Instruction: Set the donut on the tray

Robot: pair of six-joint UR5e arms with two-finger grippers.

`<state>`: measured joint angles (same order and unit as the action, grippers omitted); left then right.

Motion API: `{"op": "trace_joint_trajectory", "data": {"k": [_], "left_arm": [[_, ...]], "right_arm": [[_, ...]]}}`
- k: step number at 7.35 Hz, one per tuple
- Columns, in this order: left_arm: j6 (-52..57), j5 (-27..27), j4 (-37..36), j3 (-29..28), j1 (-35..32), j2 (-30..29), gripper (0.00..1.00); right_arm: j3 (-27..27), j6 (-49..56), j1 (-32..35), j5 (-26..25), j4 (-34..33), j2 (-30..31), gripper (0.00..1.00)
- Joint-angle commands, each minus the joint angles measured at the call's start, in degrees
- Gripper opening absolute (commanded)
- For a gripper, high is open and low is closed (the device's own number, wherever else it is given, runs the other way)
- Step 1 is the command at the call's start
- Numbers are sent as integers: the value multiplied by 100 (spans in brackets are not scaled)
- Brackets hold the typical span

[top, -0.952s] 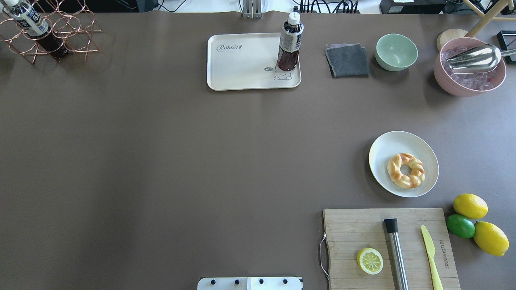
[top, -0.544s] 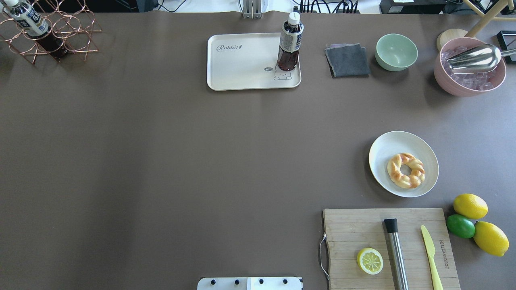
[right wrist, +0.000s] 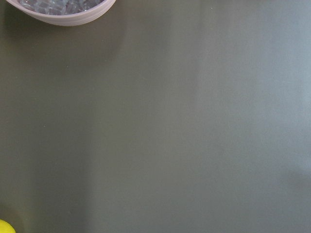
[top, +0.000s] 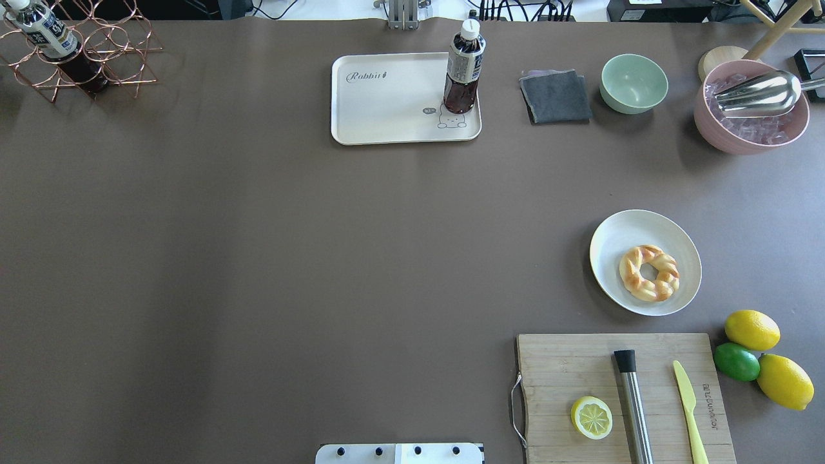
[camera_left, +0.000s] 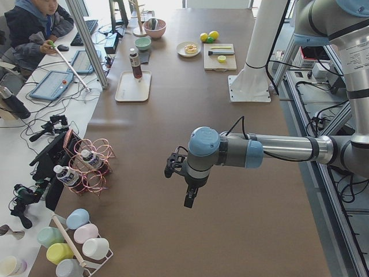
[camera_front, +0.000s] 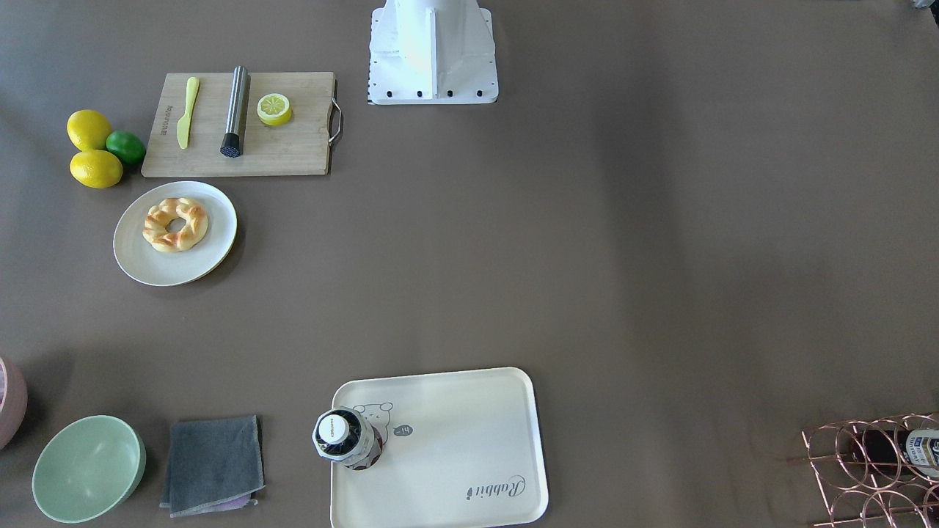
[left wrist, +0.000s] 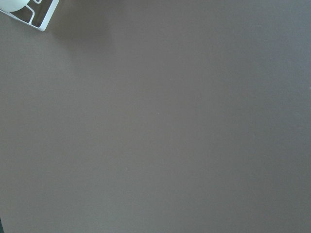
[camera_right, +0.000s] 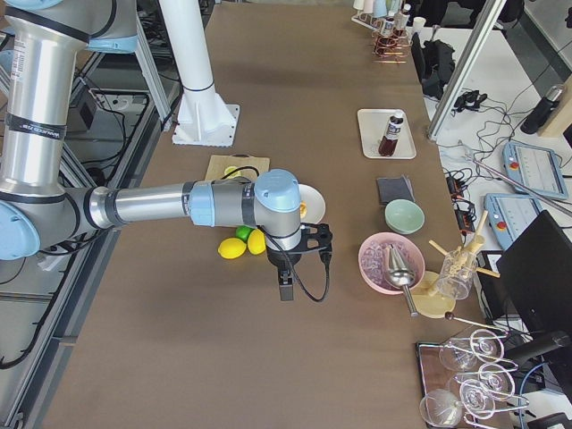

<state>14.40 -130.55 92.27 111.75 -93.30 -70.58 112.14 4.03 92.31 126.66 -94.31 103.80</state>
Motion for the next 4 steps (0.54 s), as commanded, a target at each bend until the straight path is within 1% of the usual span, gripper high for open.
{"op": "trace_joint_trajectory", "data": {"k": [1,4], "left_arm": [[2,-6,19,-48,-4,0,97],[28,-6,28,-13,-13,0,97]], "right_arm": [[1,-8,-2,122,0,0,100],[-8,45,-2,114,0,26,100]]}}
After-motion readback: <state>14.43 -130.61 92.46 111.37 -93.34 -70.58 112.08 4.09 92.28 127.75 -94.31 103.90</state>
